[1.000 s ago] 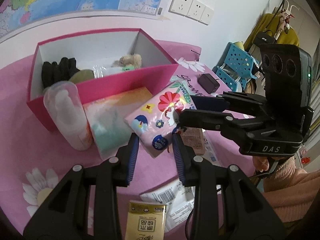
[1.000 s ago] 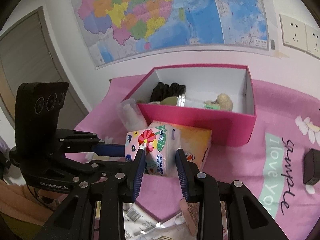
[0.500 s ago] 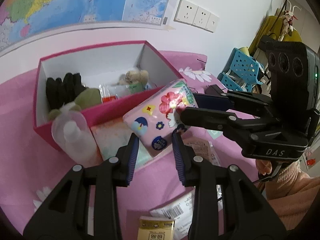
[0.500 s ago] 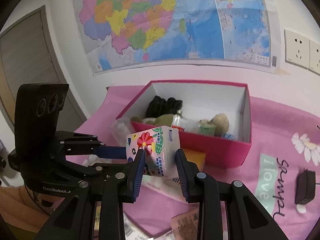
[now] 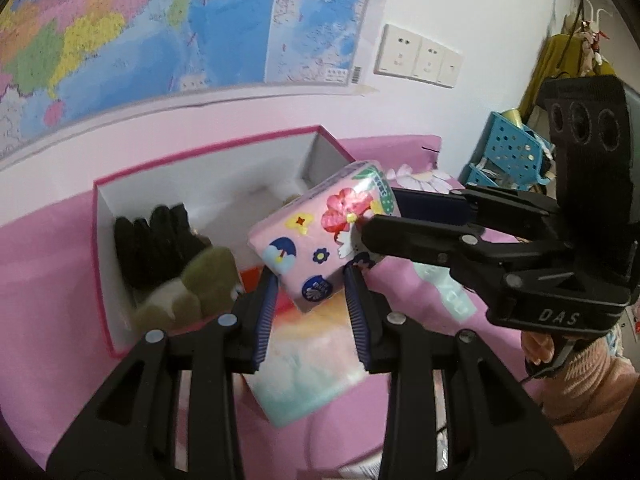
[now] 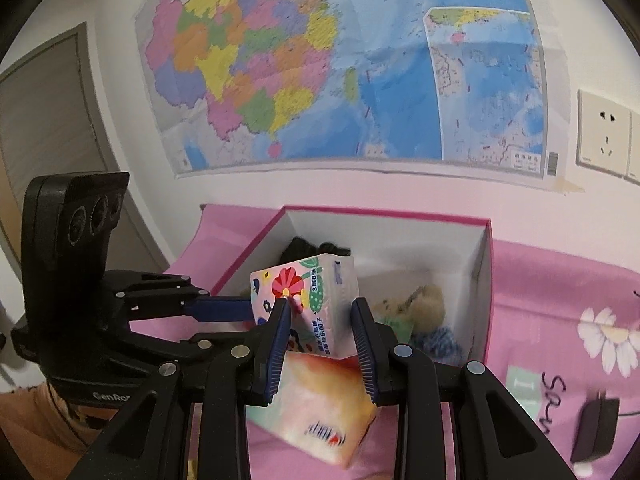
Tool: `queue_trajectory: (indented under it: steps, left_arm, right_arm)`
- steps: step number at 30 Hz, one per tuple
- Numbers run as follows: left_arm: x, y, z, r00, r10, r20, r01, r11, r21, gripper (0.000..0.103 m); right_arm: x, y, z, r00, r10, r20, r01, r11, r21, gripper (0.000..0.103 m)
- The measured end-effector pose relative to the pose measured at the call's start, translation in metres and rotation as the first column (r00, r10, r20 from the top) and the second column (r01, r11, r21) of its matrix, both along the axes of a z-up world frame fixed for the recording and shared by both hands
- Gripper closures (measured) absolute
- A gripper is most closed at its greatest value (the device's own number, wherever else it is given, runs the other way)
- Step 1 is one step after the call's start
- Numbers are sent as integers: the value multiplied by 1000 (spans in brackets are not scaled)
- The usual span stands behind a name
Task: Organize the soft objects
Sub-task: 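Carry the floral tissue pack into the pink box and release it, then move the right gripper down to the pink pouch on the table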
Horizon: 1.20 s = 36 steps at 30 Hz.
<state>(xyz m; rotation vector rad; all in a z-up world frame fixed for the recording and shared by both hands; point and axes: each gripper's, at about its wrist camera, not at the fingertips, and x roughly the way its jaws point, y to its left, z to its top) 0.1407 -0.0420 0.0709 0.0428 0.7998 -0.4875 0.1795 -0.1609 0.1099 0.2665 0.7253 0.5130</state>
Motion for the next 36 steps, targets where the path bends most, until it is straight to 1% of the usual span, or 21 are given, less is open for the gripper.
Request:
queue_trajectory:
  steps: [5, 9, 13, 15, 17, 21, 23, 25, 28, 31, 34, 36]
  left_arm:
    - [31, -3, 1, 999, 35, -9, -34, 999, 34, 66]
    - [51, -5, -3, 998, 63, -30, -62, 996, 62, 66]
    - [68, -8, -12, 994, 86, -68, -80, 993, 88, 66]
    - [75, -12, -17, 991, 101, -83, -91, 989, 114, 66]
    - [83, -13, -22, 987, 117, -113, -103, 987, 126, 66]
    - [93, -15, -30, 977, 138, -162, -117, 984, 133, 66]
    - [94, -15, -31, 974, 145, -176, -122, 984, 133, 66]
    - [88, -16, -27, 976, 155, -155, -132, 980, 145, 66]
    - [80, -16, -20, 982, 148, -121, -129, 980, 149, 66]
    - [65, -13, -9, 990, 120, -77, -109, 986, 128, 66]
    - [38, -16, 2, 997, 72, -9, -71, 991, 116, 66]
    - [18, -19, 6, 999, 36, 19, -38, 993, 107, 66]
  right_arm:
    - [30, -1, -5, 1000, -27, -14, 27, 1000, 6, 71]
    - [55, -2, -18, 998, -36, -59, 37, 999, 19, 71]
    - [75, -1, -33, 994, -45, -102, 47, 999, 21, 71]
    - [83, -1, -41, 991, -48, -123, 51, 998, 24, 71]
    - [91, -2, -49, 988, -51, -148, 56, 998, 31, 71]
    - [103, -4, -63, 980, -60, -191, 70, 997, 45, 71]
    - [106, -6, -68, 975, -80, -206, 93, 994, 50, 70]
    - [105, -8, -69, 972, -98, -212, 111, 993, 48, 68]
    - [97, -14, -67, 974, -103, -203, 116, 992, 56, 68]
    - [80, -19, -59, 980, -88, -178, 100, 993, 58, 68]
    - [57, -28, -48, 987, -68, -143, 80, 994, 76, 67]
    - [38, -34, -39, 992, -46, -115, 56, 995, 84, 64]
